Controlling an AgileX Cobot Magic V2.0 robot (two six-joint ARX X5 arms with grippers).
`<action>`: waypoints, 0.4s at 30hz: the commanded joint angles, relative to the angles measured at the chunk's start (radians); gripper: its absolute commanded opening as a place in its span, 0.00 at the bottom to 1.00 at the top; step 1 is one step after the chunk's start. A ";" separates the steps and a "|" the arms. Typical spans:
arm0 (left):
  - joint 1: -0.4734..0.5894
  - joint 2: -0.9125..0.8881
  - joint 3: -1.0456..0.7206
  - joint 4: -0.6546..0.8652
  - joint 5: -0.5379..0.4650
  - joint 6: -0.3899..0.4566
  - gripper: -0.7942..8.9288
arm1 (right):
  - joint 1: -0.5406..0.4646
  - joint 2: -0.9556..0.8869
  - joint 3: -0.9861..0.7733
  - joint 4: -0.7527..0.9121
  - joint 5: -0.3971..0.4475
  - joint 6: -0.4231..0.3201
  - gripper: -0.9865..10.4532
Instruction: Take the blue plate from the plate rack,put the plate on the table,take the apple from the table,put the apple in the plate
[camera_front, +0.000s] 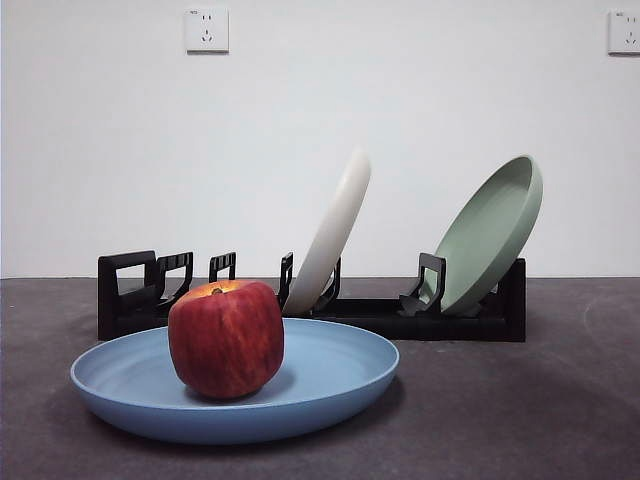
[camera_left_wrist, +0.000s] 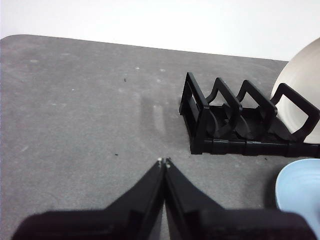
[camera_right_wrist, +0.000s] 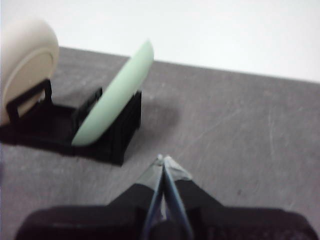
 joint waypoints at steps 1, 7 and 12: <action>0.003 -0.003 -0.014 0.003 0.008 -0.003 0.08 | 0.000 -0.025 -0.064 0.009 -0.001 0.032 0.09; 0.003 -0.003 -0.014 0.003 0.008 -0.003 0.08 | 0.000 -0.085 -0.133 0.008 -0.001 0.064 0.09; 0.003 -0.003 -0.014 0.003 0.008 -0.003 0.08 | 0.005 -0.109 -0.160 0.009 -0.001 0.085 0.09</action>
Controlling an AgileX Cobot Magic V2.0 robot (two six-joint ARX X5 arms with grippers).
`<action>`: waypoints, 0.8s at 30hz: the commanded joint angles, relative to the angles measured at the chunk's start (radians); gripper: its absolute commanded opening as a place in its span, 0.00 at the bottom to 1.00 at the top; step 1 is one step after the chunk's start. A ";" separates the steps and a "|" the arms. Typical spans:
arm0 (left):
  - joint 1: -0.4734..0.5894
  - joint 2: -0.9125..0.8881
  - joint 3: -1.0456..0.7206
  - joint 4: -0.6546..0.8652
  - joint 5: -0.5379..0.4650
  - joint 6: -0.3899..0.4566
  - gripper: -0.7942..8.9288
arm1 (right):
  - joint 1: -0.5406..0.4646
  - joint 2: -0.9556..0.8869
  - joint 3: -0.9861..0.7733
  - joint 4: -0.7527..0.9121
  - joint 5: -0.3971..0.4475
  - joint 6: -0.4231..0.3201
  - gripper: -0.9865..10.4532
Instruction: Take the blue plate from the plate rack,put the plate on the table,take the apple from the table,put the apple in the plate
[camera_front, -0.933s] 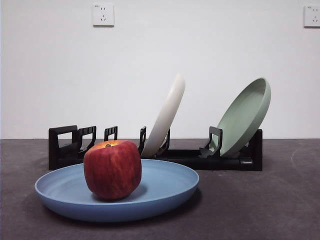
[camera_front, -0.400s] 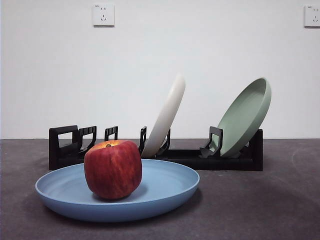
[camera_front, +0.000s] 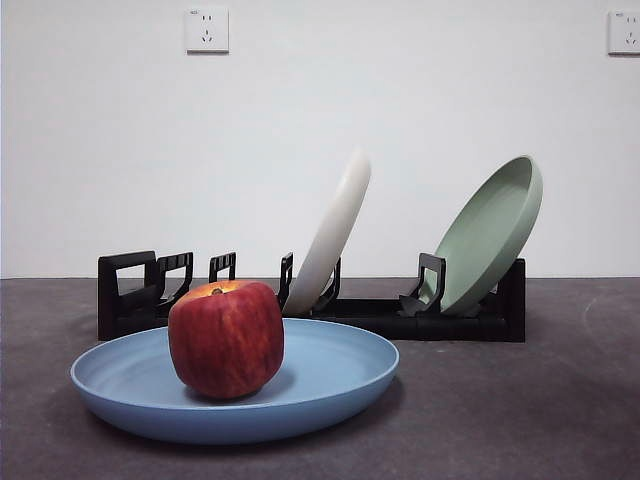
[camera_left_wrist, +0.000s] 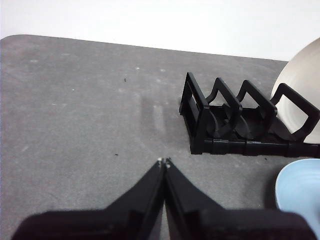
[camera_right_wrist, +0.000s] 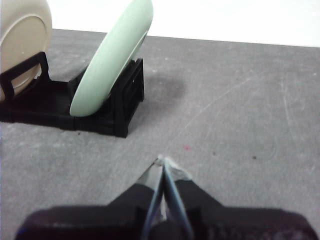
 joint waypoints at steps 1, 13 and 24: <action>0.003 -0.003 -0.014 0.003 0.008 -0.003 0.08 | 0.009 -0.003 -0.016 0.011 -0.001 0.027 0.09; 0.003 -0.003 -0.014 0.003 0.008 -0.003 0.08 | 0.093 0.002 -0.016 0.010 0.032 0.040 0.09; 0.003 -0.003 -0.014 0.003 0.008 -0.003 0.08 | 0.093 0.002 -0.016 0.010 0.032 0.040 0.09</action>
